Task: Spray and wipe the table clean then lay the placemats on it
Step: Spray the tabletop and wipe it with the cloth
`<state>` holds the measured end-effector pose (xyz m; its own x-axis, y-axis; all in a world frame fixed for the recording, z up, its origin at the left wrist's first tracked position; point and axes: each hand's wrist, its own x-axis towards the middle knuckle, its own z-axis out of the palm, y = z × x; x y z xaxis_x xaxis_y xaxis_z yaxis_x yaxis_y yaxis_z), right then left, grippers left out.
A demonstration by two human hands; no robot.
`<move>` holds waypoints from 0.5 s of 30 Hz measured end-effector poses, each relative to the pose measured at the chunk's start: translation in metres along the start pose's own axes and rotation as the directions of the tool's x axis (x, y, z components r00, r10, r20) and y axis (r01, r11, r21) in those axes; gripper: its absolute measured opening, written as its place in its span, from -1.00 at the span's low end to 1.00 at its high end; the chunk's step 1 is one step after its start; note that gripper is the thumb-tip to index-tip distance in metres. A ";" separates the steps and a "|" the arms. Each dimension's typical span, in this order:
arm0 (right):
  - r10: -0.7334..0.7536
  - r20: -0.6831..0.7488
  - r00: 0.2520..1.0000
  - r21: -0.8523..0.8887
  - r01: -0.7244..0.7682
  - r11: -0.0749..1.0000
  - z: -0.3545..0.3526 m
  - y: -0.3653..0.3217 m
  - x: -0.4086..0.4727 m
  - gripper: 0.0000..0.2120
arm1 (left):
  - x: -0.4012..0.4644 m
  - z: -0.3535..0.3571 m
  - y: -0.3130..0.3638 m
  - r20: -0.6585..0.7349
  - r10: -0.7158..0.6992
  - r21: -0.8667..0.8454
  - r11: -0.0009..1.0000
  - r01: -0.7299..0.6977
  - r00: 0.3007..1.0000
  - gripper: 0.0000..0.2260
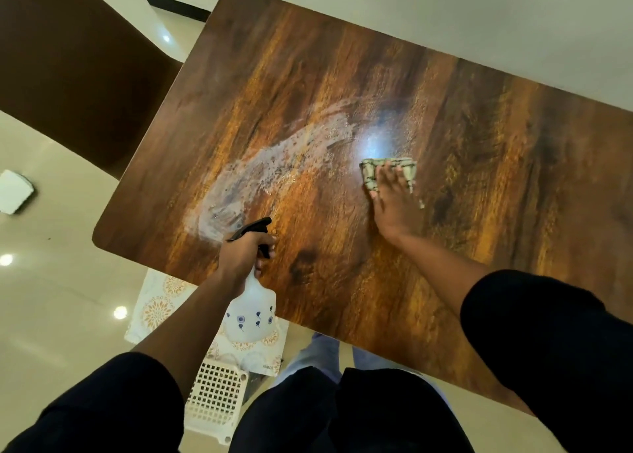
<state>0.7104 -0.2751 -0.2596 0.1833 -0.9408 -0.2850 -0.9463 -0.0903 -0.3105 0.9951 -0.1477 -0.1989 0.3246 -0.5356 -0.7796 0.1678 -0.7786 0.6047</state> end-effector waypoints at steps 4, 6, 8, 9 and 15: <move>0.095 -0.021 0.995 0.027 -0.095 0.995 -0.005 -0.004 0.004 -0.46 | 0.003 0.000 0.001 0.005 -0.007 0.000 1.000 0.007 1.000 -0.92; 0.091 -0.032 0.995 0.046 -0.090 0.995 0.005 -0.019 -0.003 -0.46 | 0.004 0.000 0.002 0.008 -0.004 0.005 1.000 0.004 1.000 -0.92; 0.010 -0.017 1.000 -0.012 -0.011 1.000 0.020 -0.040 -0.020 -0.44 | 0.005 0.000 0.005 -0.003 -0.006 0.008 1.000 0.006 1.000 -0.90; -0.050 -0.001 0.999 -0.033 0.050 0.998 0.029 -0.052 -0.031 -0.43 | 0.006 -0.001 0.006 -0.008 -0.010 0.008 1.000 0.010 1.000 -0.89; -0.522 0.131 0.843 0.021 0.524 0.851 0.082 -0.122 -0.112 -0.46 | 0.012 -0.016 0.012 -0.074 -0.027 -0.017 1.000 0.026 0.997 -0.90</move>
<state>0.8271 -0.1320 -0.2646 0.6836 -0.7027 -0.1970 -0.7038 -0.5633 -0.4329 1.0159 -0.1579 -0.1981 0.3876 -0.4889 -0.7815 0.1916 -0.7865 0.5871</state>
